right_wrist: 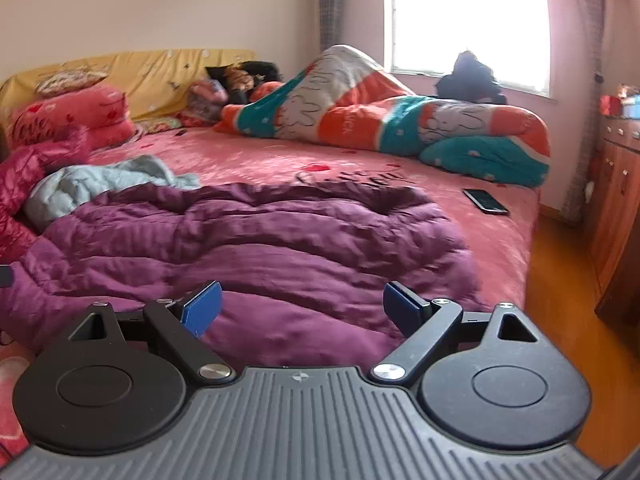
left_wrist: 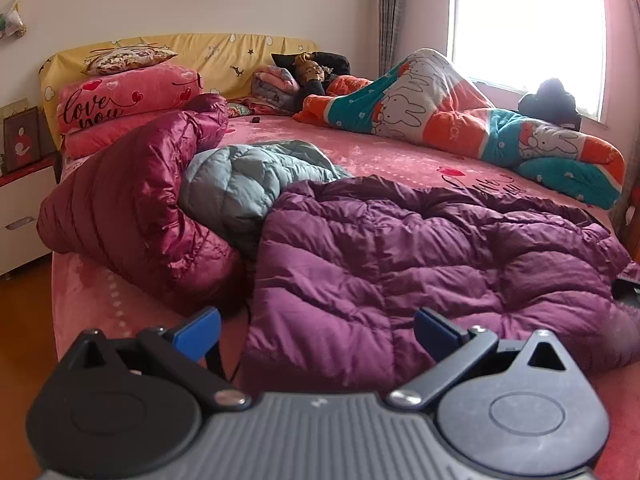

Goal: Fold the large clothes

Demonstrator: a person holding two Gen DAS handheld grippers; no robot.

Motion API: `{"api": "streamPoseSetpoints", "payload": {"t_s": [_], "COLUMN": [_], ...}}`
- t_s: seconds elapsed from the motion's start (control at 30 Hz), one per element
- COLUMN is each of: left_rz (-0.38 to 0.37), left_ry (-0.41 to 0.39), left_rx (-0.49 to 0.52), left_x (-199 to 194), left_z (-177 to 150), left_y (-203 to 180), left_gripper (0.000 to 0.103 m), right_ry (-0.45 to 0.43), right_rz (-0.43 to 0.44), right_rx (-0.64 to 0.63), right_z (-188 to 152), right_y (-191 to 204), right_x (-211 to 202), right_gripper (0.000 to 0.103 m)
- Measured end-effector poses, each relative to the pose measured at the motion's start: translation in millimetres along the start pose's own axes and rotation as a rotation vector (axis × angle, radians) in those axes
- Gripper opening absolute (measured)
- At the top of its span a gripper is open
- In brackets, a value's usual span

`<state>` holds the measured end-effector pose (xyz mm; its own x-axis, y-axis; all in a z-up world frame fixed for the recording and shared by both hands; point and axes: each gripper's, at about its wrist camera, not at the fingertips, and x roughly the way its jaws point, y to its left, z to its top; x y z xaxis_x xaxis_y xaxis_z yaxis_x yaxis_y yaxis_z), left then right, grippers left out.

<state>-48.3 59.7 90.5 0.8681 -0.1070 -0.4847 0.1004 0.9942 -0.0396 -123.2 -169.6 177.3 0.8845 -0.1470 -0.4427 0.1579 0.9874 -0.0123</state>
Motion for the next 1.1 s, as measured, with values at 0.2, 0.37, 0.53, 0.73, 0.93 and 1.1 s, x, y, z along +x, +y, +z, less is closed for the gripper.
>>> {"api": "streamPoseSetpoints", "payload": {"t_s": [0.2, 0.37, 0.53, 0.73, 0.93, 1.1], "left_rz": [0.011, 0.018, 0.017, 0.013, 0.0, -0.041], "left_ry": [0.011, 0.034, 0.063, 0.089, 0.107, 0.108], "left_rx": [-0.033, -0.073, -0.099, -0.123, -0.163, -0.241], "left_x": [13.1, 23.3, 35.2, 47.0, 55.9, 61.8], "left_z": [-0.5, 1.6, 3.6, 6.6, 9.2, 10.4], "left_y": [20.9, 34.5, 44.8, 51.7, 59.1, 68.8], "left_gripper": [0.102, 0.102, 0.102, 0.102, 0.102, 0.102], "right_ry": [0.029, 0.085, 0.178, 0.153, 0.138, 0.127], "right_rz": [0.011, 0.006, -0.032, -0.107, -0.122, -0.124], "right_rx": [0.002, -0.011, -0.078, -0.186, -0.203, -0.208], "right_z": [15.9, 19.6, -1.5, -26.6, -29.9, -32.9], "right_y": [32.4, 59.9, 87.5, 108.8, 115.9, 117.9], "right_x": [27.2, 57.6, 83.7, 87.0, 103.8, 101.9], "right_gripper": [0.103, 0.103, 0.103, 0.103, 0.103, 0.103]}}
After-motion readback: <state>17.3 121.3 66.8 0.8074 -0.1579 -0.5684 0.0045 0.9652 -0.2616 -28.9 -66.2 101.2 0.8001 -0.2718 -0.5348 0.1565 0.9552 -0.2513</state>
